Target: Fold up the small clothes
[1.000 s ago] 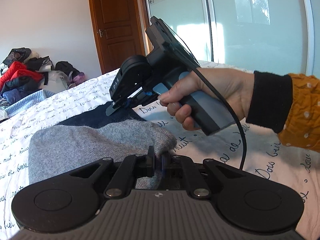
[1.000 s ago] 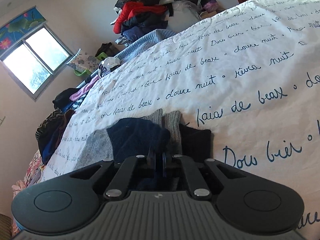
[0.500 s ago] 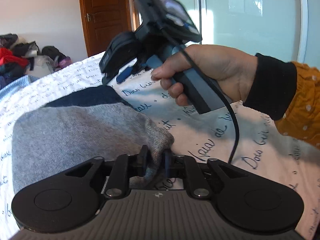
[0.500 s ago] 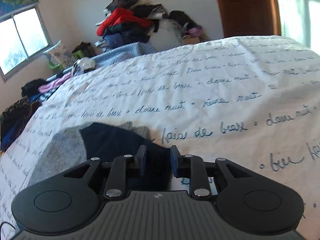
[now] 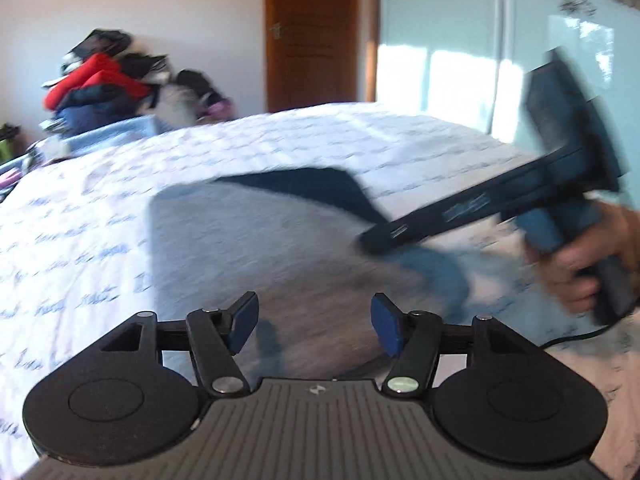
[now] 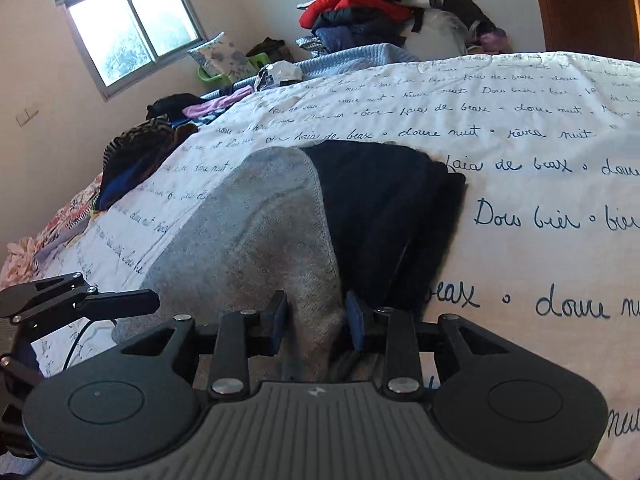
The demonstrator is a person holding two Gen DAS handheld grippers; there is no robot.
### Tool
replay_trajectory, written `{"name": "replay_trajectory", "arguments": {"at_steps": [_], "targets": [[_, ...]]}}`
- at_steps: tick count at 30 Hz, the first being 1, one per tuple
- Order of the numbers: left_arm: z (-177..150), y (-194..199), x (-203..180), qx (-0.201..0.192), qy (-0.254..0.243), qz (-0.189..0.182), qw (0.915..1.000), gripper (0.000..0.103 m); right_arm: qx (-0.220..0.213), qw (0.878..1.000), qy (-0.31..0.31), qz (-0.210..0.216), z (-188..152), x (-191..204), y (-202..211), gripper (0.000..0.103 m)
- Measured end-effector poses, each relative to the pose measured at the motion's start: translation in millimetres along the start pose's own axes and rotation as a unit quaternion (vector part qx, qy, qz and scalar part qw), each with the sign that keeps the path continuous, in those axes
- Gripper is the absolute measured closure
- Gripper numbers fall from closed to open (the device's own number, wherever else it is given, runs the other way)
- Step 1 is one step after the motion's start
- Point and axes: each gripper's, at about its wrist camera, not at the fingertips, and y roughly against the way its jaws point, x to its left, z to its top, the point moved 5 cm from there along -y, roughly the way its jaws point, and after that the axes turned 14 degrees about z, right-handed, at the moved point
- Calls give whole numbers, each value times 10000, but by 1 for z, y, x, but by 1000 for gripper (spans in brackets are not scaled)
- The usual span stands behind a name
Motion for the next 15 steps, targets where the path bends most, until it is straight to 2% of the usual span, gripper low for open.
{"name": "replay_trajectory", "arguments": {"at_steps": [2,4,7,9,11,15], "targets": [[-1,3,11,1,-94,319,9994,43,-323,9995,25,-55,2,9,16,71],[-3,12,19,-86,-66,433,9990,40,-468,9989,92,-34,-1,18,25,66],[-8,13,27,-1,29,479,9988,40,-260,9993,251,-11,-14,28,21,61],[-13,10,32,136,117,589,9981,40,67,9984,335,-440,-26,23,9,59],[-16,13,35,176,222,592,9978,41,139,9956,327,-872,-34,20,7,59],[-12,19,40,85,315,631,9975,40,-549,9954,299,-727,-34,41,30,59]]}}
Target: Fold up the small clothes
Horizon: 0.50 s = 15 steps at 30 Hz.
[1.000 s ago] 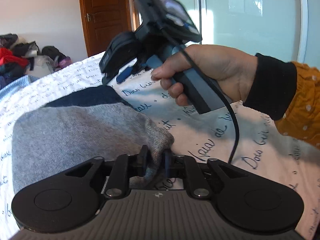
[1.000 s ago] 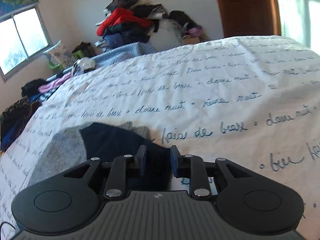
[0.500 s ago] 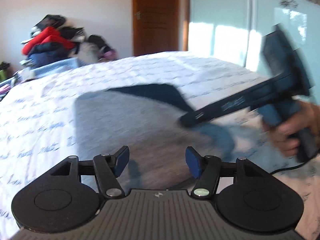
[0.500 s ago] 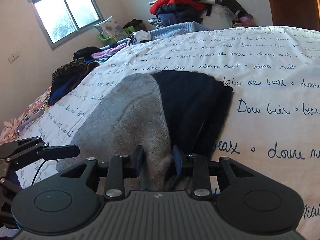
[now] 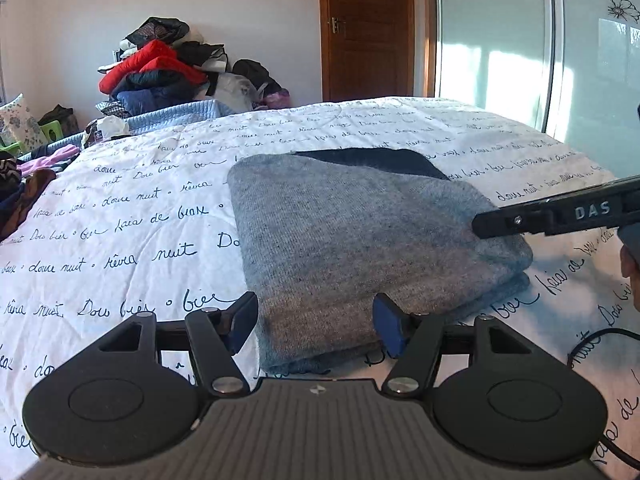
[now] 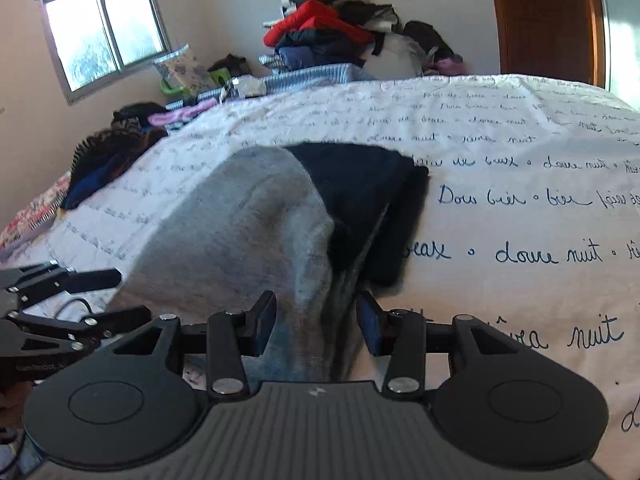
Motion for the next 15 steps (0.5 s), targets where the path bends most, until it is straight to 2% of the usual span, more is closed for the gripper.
{"name": "replay_trajectory", "arguments": {"at_steps": [3,4,7,9,13,15], "targets": [[1,0,-1,29,70,37,10000,38,-288,9995,116,-68,2,14,9,59],[0,0,-2,45,94,57,9999,37,-237,9995,202,-82,1,18,7,58],[-1,-2,-3,136,160,125,9997,36,181,9992,301,-206,-12,18,-7,45],[-3,-2,-1,195,244,169,9994,36,457,9979,230,-399,-23,13,-15,44],[-5,-1,5,304,471,246,9981,32,401,9984,78,-390,-32,14,-7,43],[-5,0,7,349,531,298,9975,30,404,9984,68,-392,-34,17,-4,39]]}}
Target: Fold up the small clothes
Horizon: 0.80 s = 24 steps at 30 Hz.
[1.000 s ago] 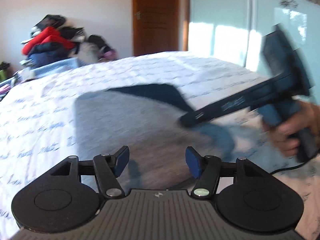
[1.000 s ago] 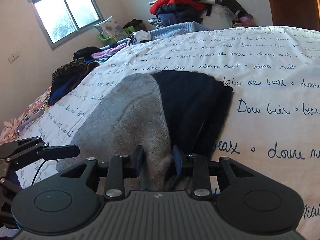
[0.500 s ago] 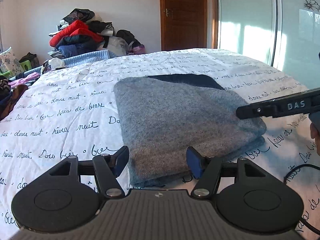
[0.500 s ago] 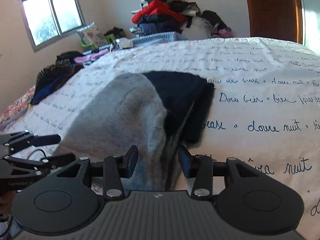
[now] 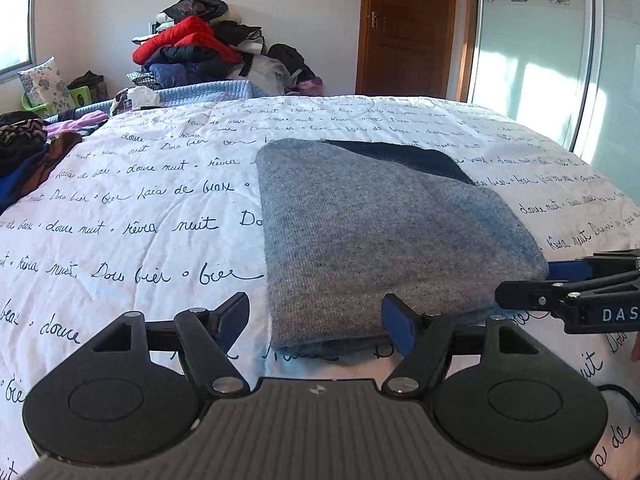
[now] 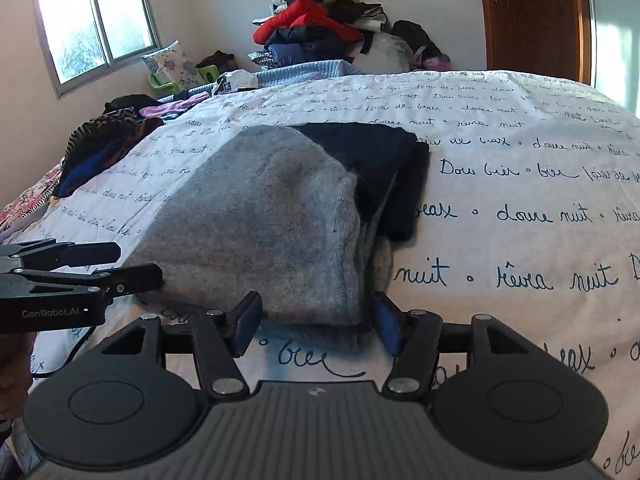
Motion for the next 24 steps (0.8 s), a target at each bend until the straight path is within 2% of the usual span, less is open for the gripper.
{"name": "replay_trajectory", "arguments": {"at_steps": [2,7,10,14,21,24], "targets": [[0,2,2,2,30,53,10000,30,35,9999,55,-86,-2,3,2,32],[-2,10,4,-28,62,122,9999,23,99,9999,70,-87,-10,10,8,32],[-5,13,6,-6,57,171,9998,22,163,9997,121,-101,-15,15,11,31],[-9,18,7,30,75,207,9998,22,229,9995,199,-128,-21,23,16,26],[-14,26,10,1,59,294,9996,20,379,9989,271,-87,-34,32,23,25],[-17,30,12,-81,13,374,9993,18,290,9990,351,3,-34,35,29,25]]}}
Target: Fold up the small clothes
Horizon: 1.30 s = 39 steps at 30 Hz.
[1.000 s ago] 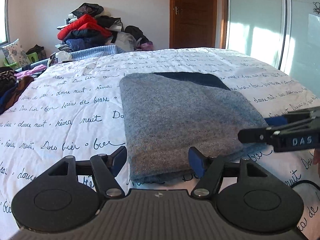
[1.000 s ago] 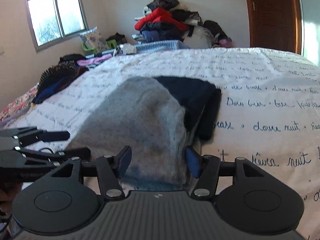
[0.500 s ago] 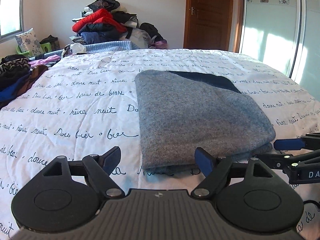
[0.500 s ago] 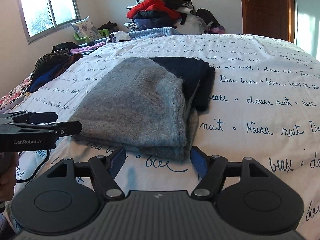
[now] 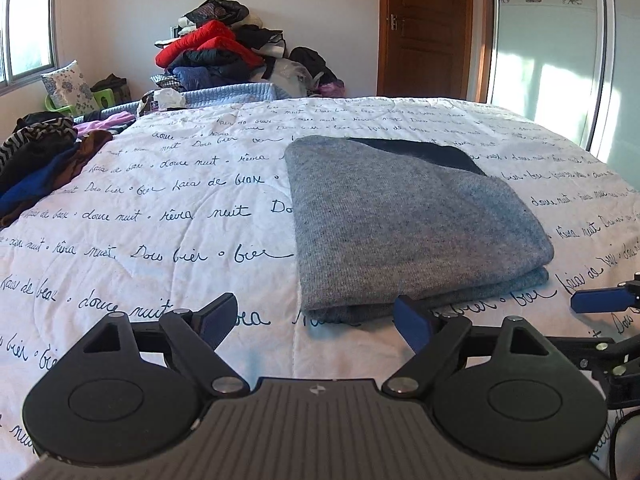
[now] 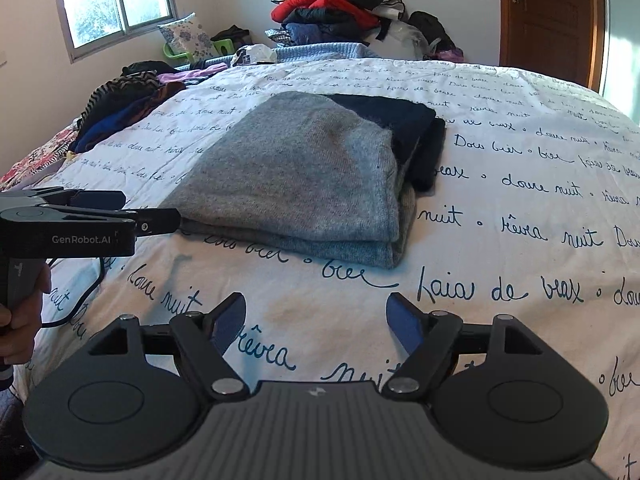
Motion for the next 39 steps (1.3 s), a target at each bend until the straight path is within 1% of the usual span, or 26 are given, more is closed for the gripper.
{"name": "replay_trajectory", "arguments": {"at_steps": [4,6,11,15,19,22,24,26,27,28,29,30,31,32,33,34,36,37,39], "targets": [[-6,1,5,-104,-155,209,9996,16,-217,9994,-273,-5,7,-8,7,25],[-8,-2,8,-112,-204,302,9993,16,-289,9987,-410,109,10,-11,8,25],[-10,-15,15,0,-130,426,9990,16,-408,9977,-484,237,17,-9,3,25],[-9,-26,15,72,-158,562,9983,16,-479,9962,-620,377,19,-9,-5,25],[-7,-29,19,49,120,598,9981,16,-657,9926,-925,426,22,-18,-9,25],[-7,-30,26,-13,337,681,9971,15,-873,9843,-1421,573,23,-34,-9,25],[-9,-33,32,63,499,712,9962,15,-958,9779,-1713,715,24,-43,-10,25],[-11,-37,38,182,664,736,9949,15,-971,9764,-1716,877,27,-44,-12,25],[-12,-38,40,233,711,779,9941,15,-920,9781,-1646,879,28,-42,-15,25],[-14,-39,42,286,727,866,9932,15,-875,9804,-1601,750,28,-41,-16,26],[-15,-40,43,320,721,980,9921,15,-925,9822,-1560,493,29,-41,-15,26],[-15,-39,46,325,725,1090,9909,16,-1099,9838,-1412,109,30,-40,-9,26],[-14,-37,49,306,735,1097,9908,16,-1258,9848,-1194,-96,34,-36,-2,24],[-13,-34,50,279,743,1063,9912,16,-1354,9856,-1011,-105,37,-31,2,24],[-13,-31,51,253,738,1046,9914,16,-1392,9864,-871,31,41,-26,4,24],[-11,-27,51,218,711,1045,9917,16,-1374,9871,-785,236,44,-22,4,24],[-8,-19,48,136,680,1026,9923,15,-1245,9883,-768,428,46,-18,-4,26],[-6,-15,47,100,695,980,9927,15,-1105,9898,-807,405,45,-19,-10,26],[-3,-8,43,45,706,834,9940,14,-773,9926,-930,125,40,-26,-25,26]]}}
